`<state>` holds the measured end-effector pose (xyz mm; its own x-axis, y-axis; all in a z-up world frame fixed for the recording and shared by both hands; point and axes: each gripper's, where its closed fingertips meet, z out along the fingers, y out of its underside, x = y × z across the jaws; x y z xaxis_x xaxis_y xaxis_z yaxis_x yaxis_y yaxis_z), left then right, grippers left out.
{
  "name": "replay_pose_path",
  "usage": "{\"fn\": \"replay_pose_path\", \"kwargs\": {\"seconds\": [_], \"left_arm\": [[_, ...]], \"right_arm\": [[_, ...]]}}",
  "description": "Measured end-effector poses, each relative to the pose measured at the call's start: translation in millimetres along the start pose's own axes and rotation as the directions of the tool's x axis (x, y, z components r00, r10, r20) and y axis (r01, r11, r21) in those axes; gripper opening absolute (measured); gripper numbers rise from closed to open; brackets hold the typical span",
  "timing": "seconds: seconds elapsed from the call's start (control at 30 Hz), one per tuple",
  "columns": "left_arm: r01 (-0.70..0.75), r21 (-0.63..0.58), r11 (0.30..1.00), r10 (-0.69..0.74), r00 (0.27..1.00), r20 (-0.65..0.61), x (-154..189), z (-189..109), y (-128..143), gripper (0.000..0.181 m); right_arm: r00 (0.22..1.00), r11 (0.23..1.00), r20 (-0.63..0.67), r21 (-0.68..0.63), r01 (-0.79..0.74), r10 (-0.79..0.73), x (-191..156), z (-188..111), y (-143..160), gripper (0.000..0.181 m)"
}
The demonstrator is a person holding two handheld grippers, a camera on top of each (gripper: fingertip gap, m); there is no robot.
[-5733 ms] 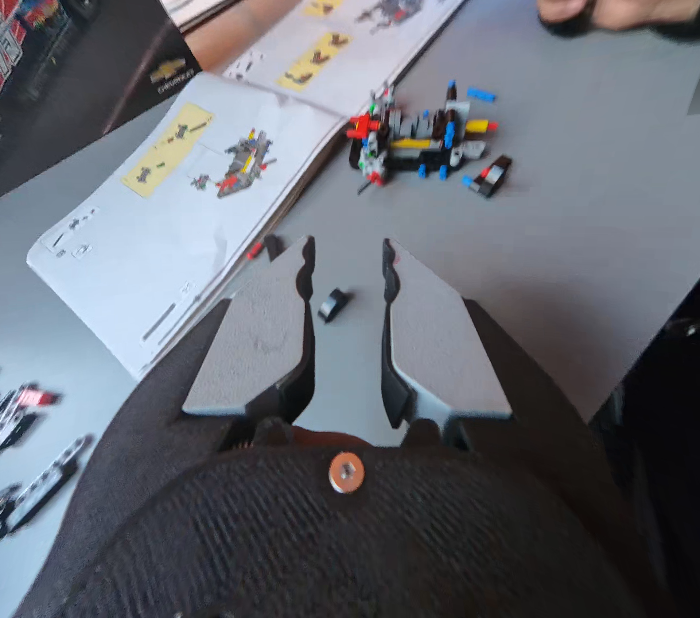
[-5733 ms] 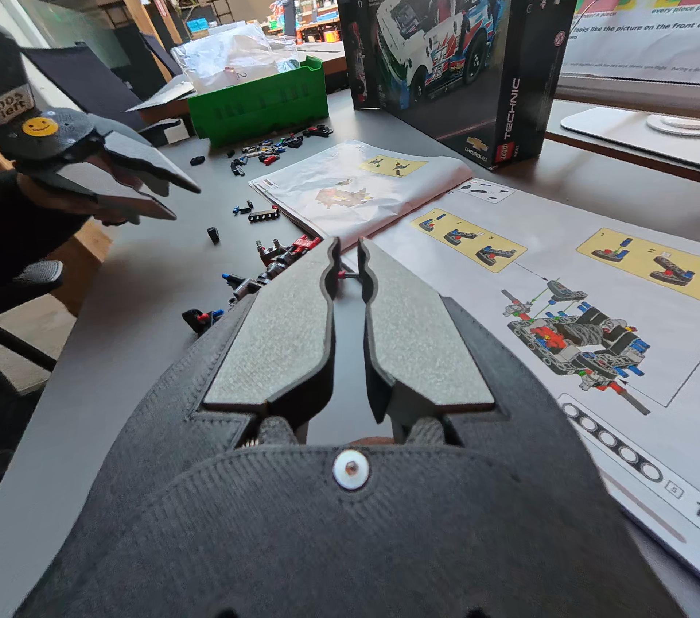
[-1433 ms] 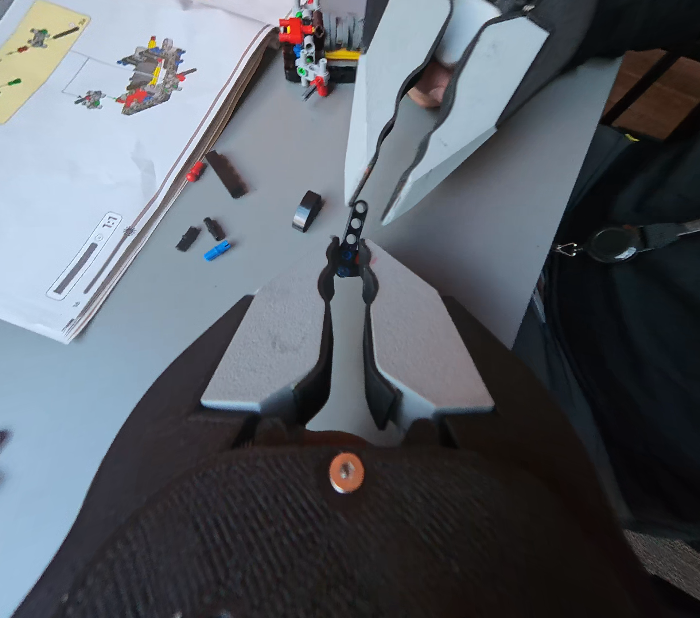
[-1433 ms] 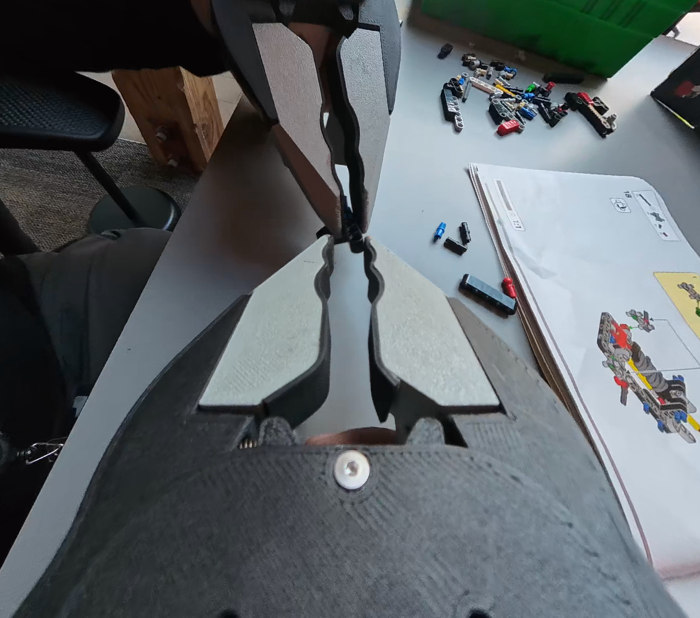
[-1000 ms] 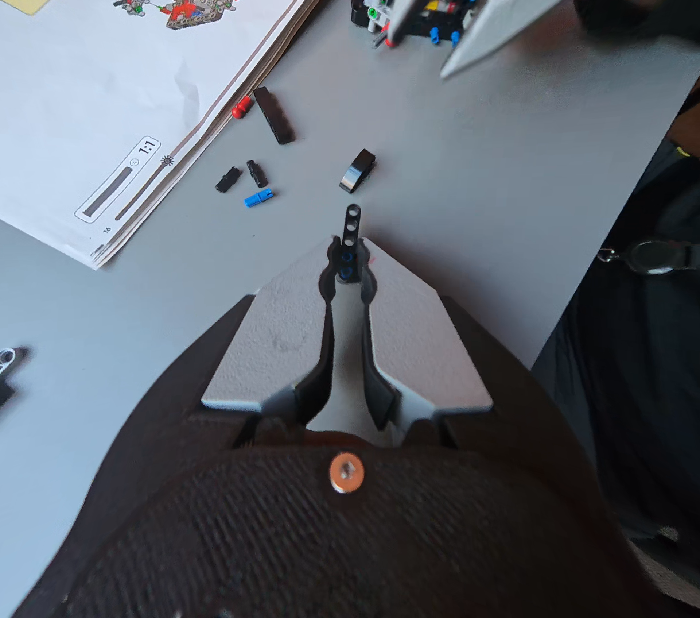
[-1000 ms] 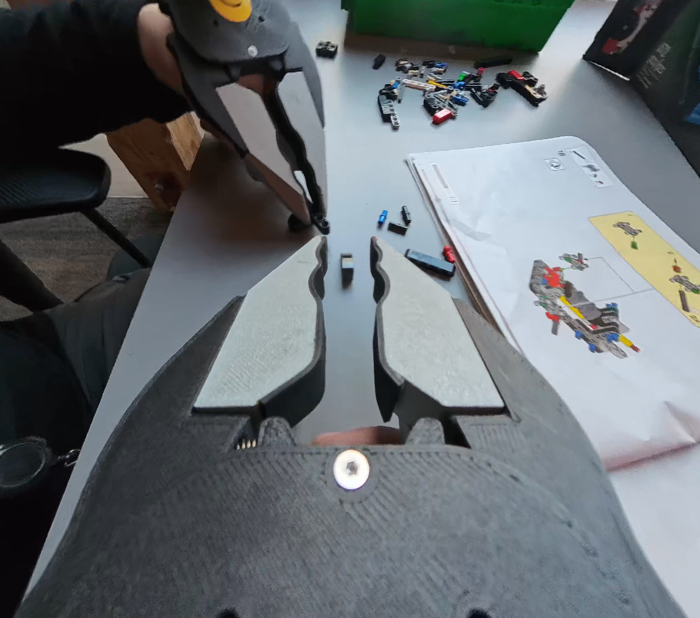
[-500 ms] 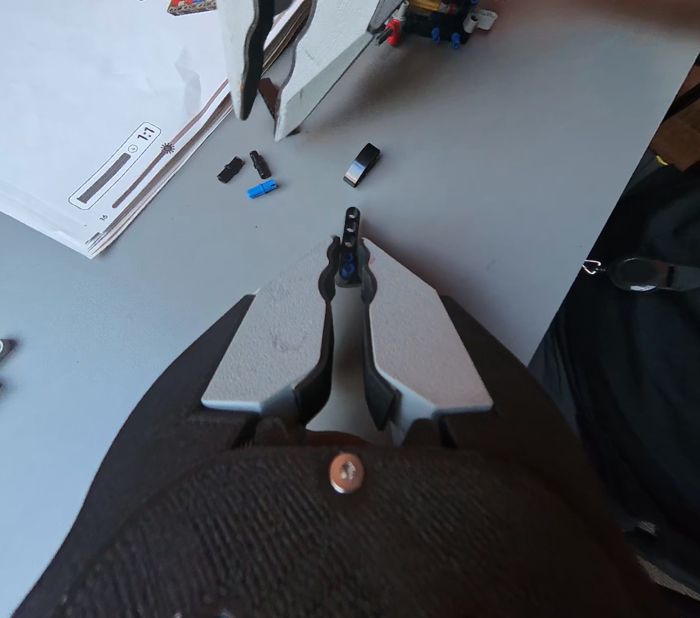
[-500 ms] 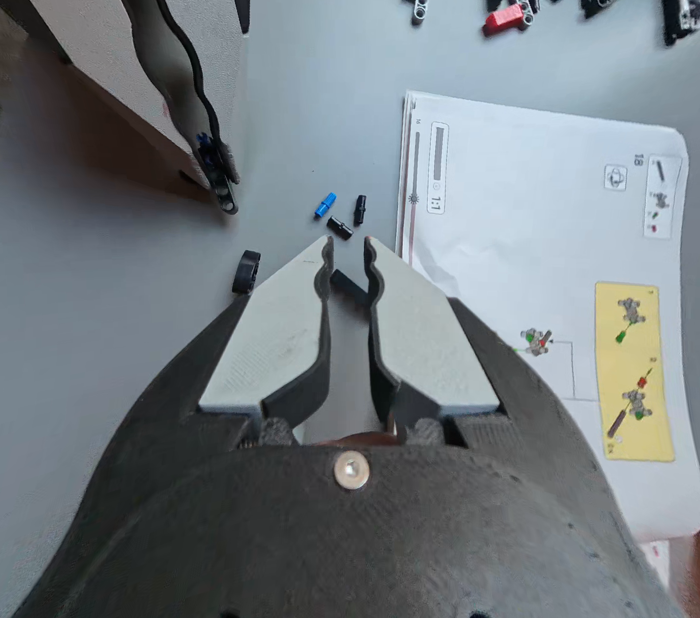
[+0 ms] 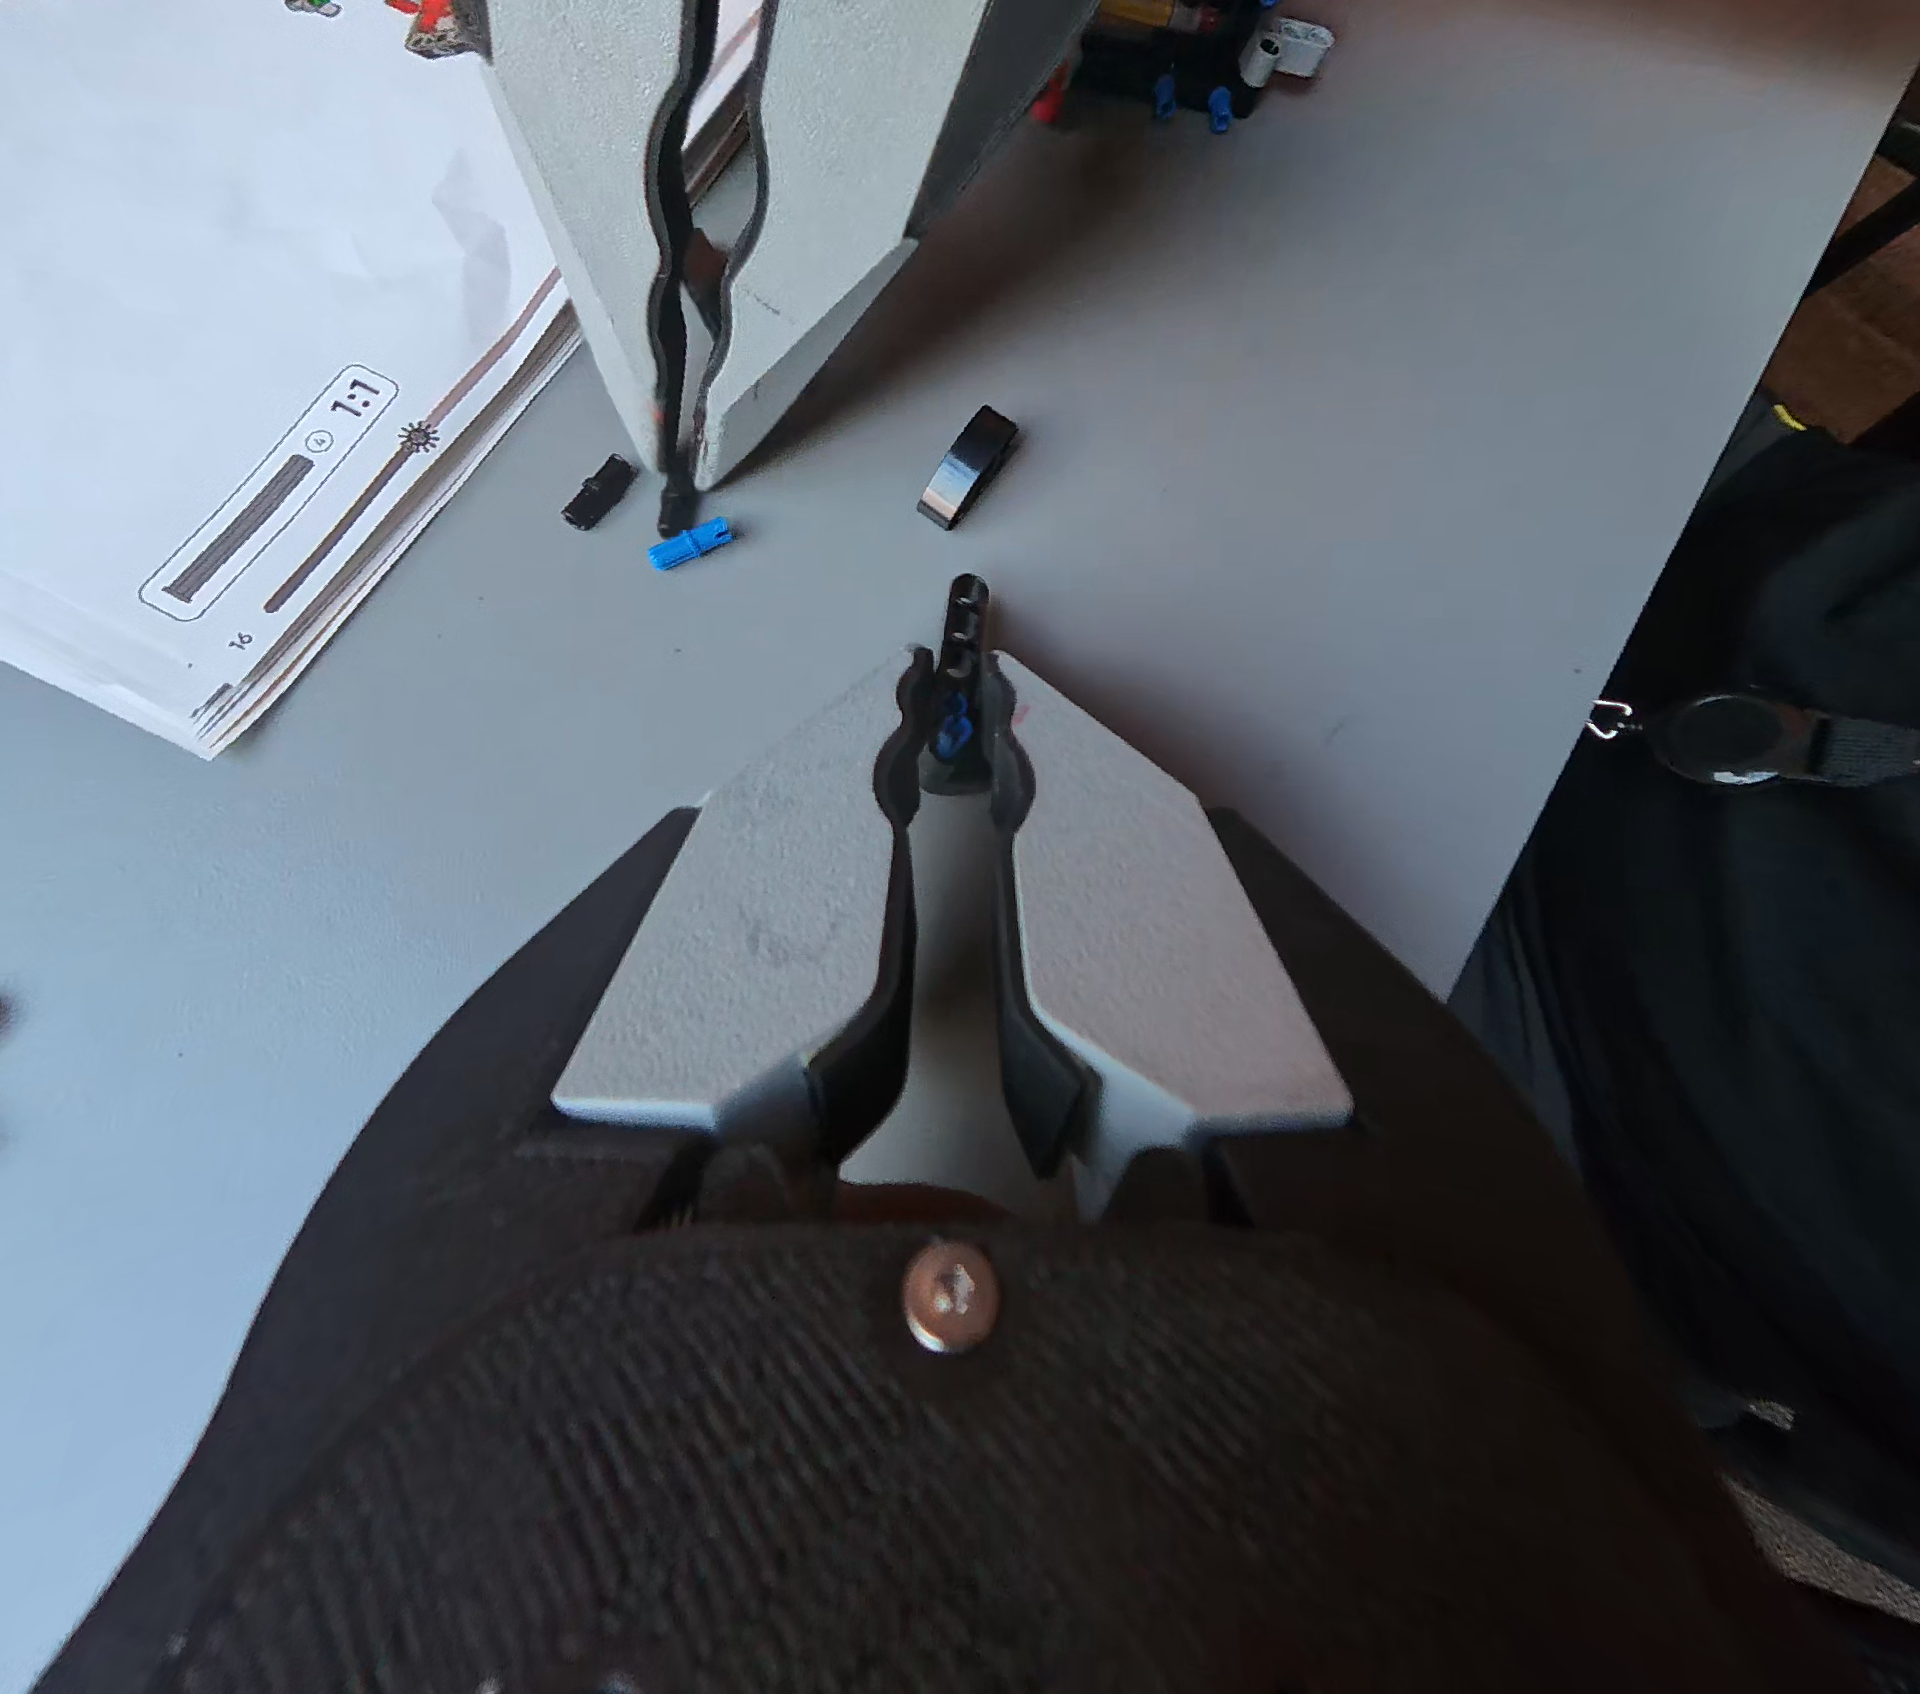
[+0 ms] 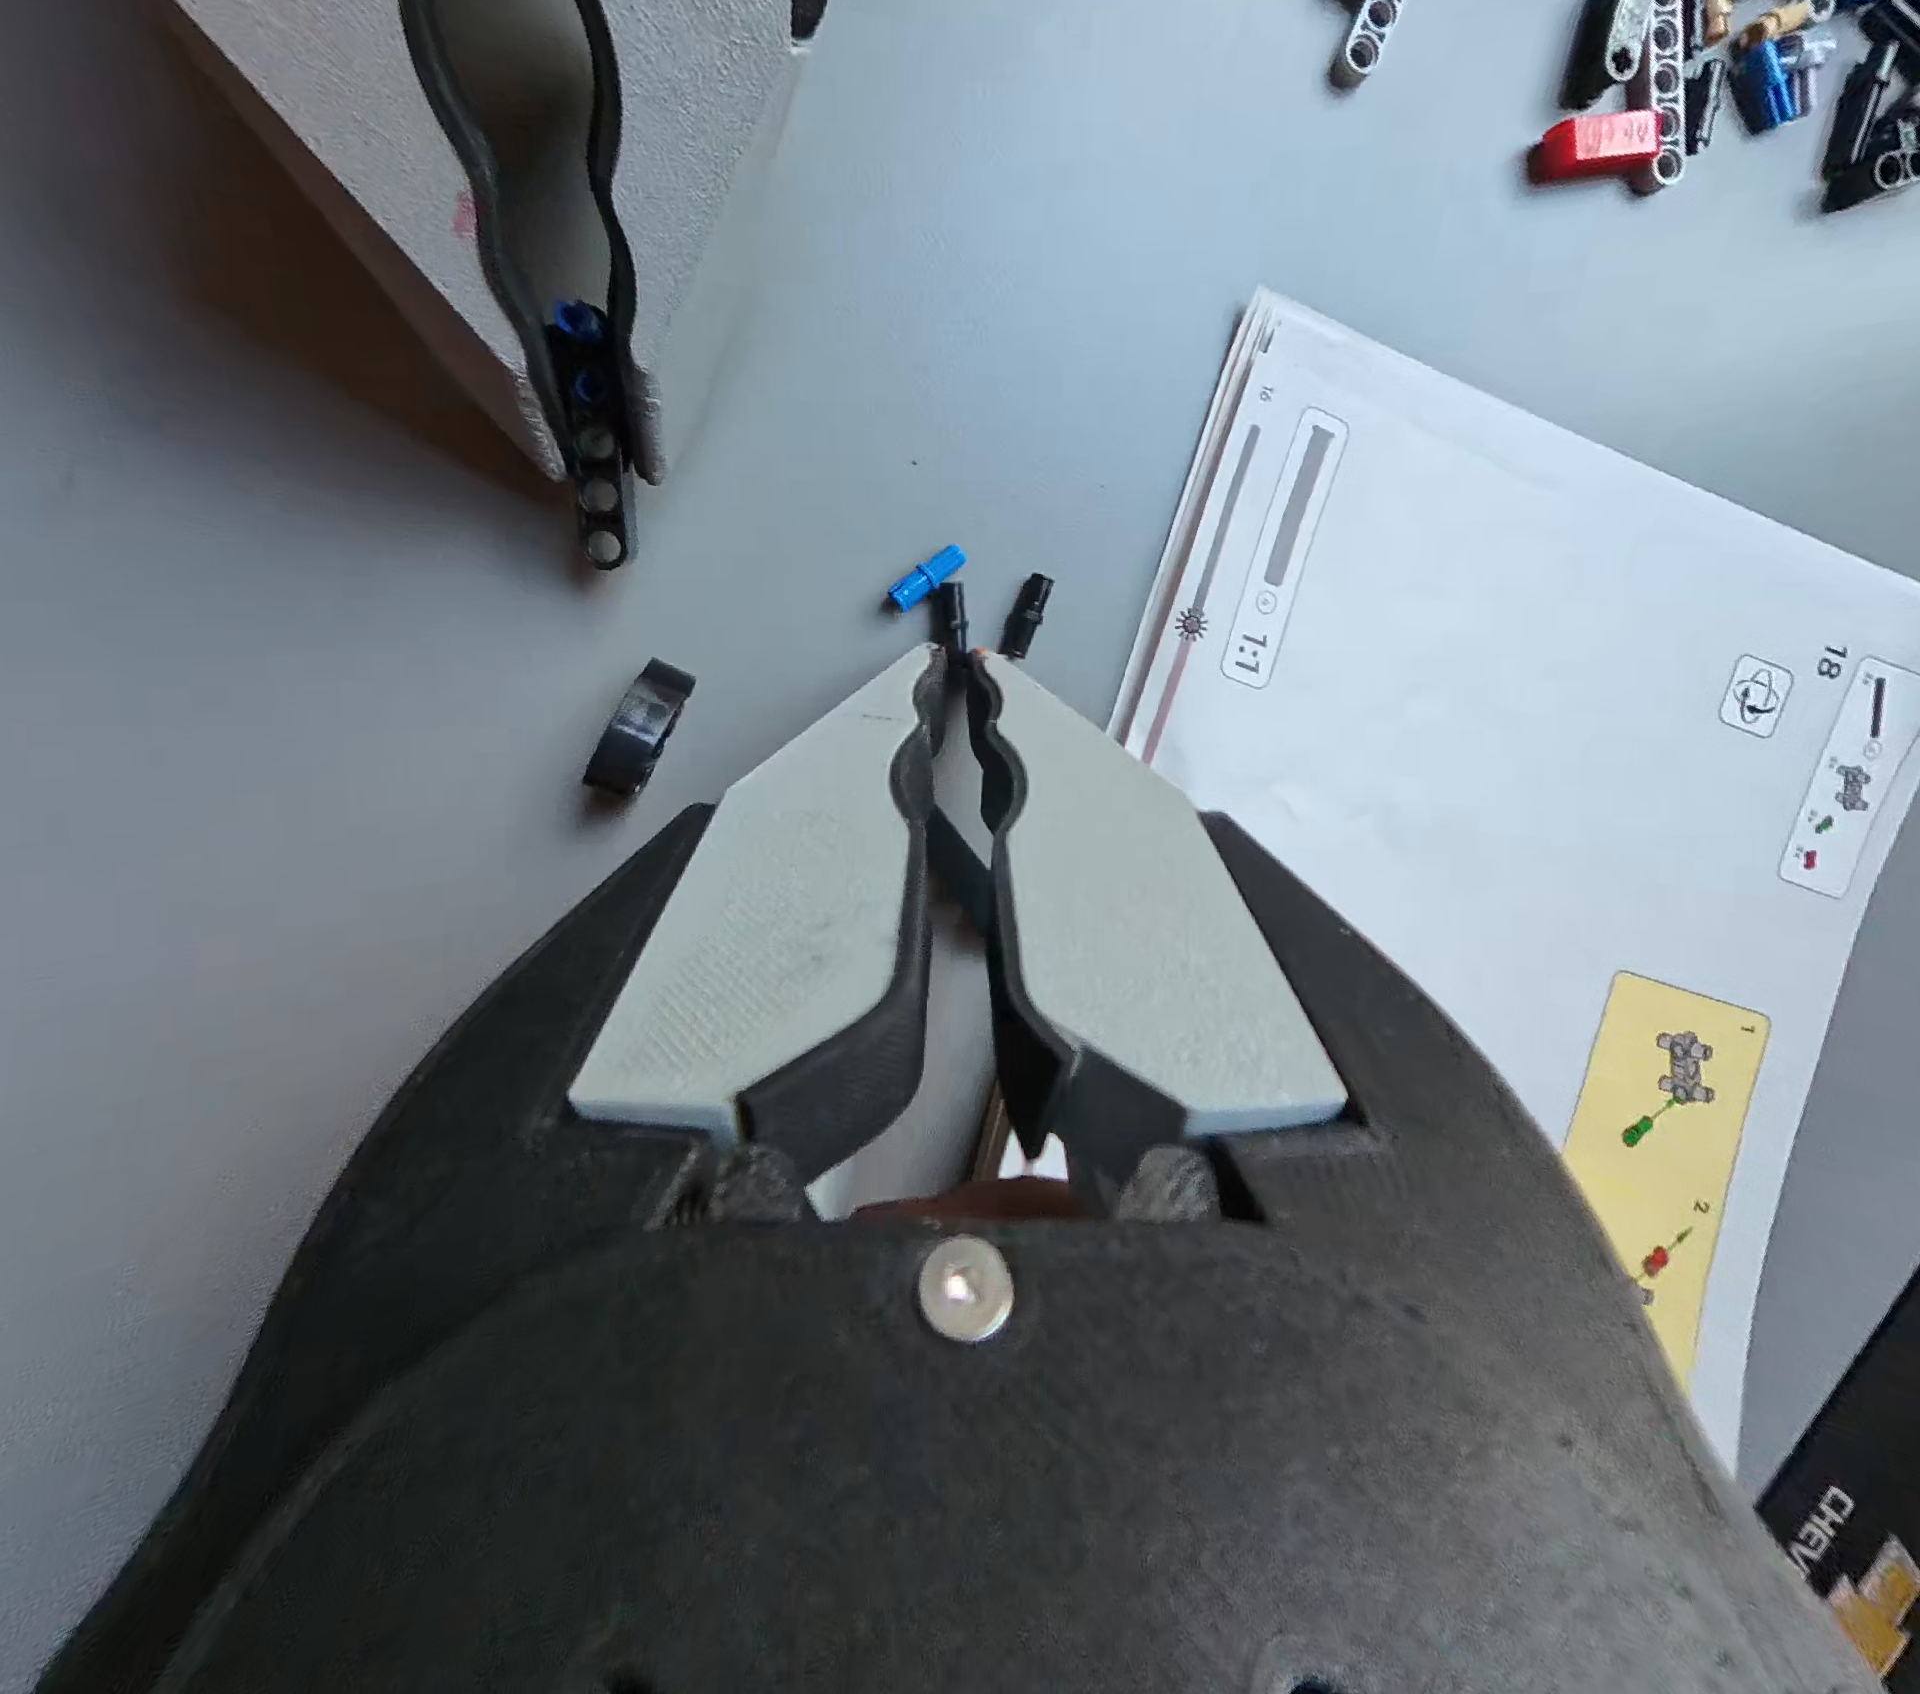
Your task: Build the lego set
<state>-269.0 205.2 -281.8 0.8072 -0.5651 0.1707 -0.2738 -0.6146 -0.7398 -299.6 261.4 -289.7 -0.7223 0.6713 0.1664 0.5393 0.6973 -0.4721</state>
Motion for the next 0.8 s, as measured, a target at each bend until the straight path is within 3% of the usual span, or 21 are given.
{"fn": "replay_pose_path", "kwargs": {"seconds": [0.13, 0.23, 0.3, 0.43, 0.67, 0.8], "left_arm": [[-0.022, 0.013, 1.000, 0.022, 1.000, -0.002, 5, 2, -4, 0.004], [-0.033, 0.099, 0.995, 0.040, 0.997, -0.073, 26, 2, -19, 0.004], [-0.042, 0.071, 0.997, 0.049, 0.994, -0.097, 37, 11, -19, 0.004], [-0.160, -0.016, 0.987, 0.159, 0.987, -0.032, 42, 29, -15, 0.005], [-0.313, -0.011, 0.950, 0.313, 0.946, 0.084, 51, 43, -28, 0.004], [-0.518, -0.031, 0.855, 0.508, 0.825, 0.246, 50, 44, -35, 0.005]], "right_arm": [[0.998, 0.999, -0.046, -0.006, -0.052, 0.051, -6, -11, 3, 0.000], [0.990, 0.990, -0.035, 0.047, -0.135, 0.136, -33, -37, 3, 0.000], [0.975, 0.975, -0.016, 0.038, -0.219, 0.220, -58, -49, 11, 0.000], [0.940, 0.940, -0.030, -0.026, -0.342, 0.341, -104, -57, 37, 0.000], [0.788, 0.777, 0.054, 0.141, -0.614, 0.613, -126, -57, 41, 0.000], [0.703, 0.652, 0.151, 0.280, -0.704, 0.695, -121, -64, 31, 0.000]]}}
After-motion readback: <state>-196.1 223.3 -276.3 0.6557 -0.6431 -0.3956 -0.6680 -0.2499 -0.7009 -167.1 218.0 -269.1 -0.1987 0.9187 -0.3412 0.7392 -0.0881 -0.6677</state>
